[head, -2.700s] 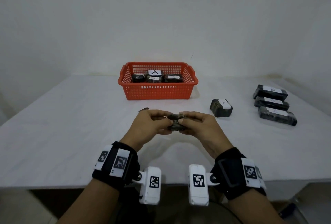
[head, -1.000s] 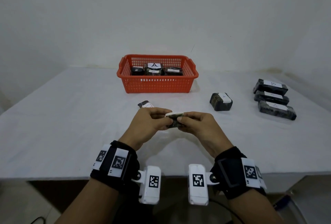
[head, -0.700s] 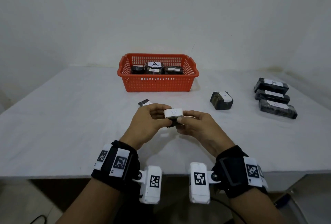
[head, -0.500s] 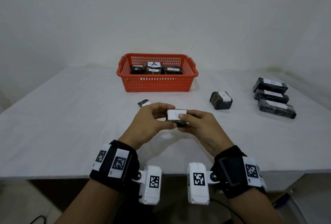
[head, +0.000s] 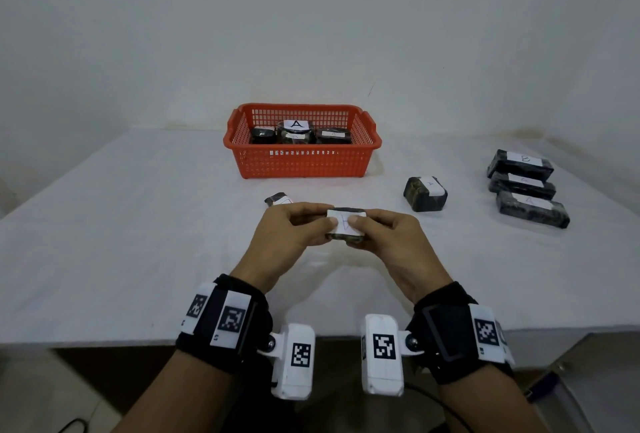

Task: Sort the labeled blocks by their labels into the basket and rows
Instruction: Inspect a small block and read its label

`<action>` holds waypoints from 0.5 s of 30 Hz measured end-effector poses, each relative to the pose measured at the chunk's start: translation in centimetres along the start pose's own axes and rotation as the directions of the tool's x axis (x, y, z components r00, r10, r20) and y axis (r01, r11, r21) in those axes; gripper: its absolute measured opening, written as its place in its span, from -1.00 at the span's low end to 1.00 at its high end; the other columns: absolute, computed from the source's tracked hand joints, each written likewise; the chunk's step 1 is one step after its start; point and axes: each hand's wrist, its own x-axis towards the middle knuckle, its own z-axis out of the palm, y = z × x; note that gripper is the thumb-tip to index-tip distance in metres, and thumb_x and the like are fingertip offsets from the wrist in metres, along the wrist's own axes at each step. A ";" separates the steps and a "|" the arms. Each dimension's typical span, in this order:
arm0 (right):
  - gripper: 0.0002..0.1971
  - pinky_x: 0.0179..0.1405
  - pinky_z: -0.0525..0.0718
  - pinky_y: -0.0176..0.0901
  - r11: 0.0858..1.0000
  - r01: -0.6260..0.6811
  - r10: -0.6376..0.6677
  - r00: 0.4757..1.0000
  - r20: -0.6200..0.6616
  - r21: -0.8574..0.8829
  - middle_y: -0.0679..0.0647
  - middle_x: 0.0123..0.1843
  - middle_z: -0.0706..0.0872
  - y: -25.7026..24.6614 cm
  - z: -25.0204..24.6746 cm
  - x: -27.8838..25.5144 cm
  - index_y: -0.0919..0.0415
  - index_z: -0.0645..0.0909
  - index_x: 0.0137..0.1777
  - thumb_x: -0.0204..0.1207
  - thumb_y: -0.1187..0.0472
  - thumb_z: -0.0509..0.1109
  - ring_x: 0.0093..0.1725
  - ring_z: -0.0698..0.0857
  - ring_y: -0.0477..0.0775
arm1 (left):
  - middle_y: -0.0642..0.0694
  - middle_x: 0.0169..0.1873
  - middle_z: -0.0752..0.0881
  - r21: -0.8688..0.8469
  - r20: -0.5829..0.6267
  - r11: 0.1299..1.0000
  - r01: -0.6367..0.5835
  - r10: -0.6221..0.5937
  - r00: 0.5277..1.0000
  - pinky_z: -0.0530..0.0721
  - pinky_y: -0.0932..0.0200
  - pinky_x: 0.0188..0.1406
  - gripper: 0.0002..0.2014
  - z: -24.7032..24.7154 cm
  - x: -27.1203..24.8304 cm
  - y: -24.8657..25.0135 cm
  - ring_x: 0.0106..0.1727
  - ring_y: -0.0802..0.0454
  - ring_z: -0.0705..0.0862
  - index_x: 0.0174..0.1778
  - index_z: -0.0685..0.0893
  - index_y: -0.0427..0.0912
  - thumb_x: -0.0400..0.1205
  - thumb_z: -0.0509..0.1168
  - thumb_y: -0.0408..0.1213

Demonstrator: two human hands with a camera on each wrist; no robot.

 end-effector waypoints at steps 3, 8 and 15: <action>-0.79 0.18 0.83 0.00 0.999 -0.015 0.014 1.000 0.024 0.031 0.21 0.03 0.91 0.0 0.0 -0.2 0.35 0.81 0.19 0.60 0.32 0.53 0.03 0.89 0.16 | -0.12 -0.02 0.91 0.021 -0.015 1.000 -0.011 0.011 1.000 0.86 0.07 0.14 -0.78 0.0 0.0 -0.1 0.05 -0.03 0.90 0.19 0.85 -0.25 0.63 0.51 -0.40; -0.74 0.17 0.82 -0.09 1.000 0.001 -0.001 0.999 0.036 0.002 0.21 0.05 0.91 0.2 -0.1 -0.3 0.37 0.78 0.24 0.57 0.40 0.54 0.08 0.89 0.17 | -0.15 -0.03 0.91 0.010 -0.027 1.000 -0.010 0.010 1.000 0.86 0.11 0.11 -0.79 0.0 0.1 -0.1 0.04 -0.06 0.90 0.16 0.86 -0.25 0.62 0.51 -0.43; -0.77 0.21 0.82 0.04 0.998 -0.042 0.038 0.997 0.067 0.050 0.29 0.06 0.89 -0.1 -0.1 -0.4 0.39 0.79 0.22 0.59 0.38 0.50 0.10 0.88 0.29 | -0.15 -0.05 0.91 0.065 -0.025 0.998 -0.015 0.017 1.000 0.85 0.01 0.18 -0.79 -0.1 0.1 -0.3 0.04 -0.10 0.89 0.13 0.88 -0.17 0.59 0.54 -0.40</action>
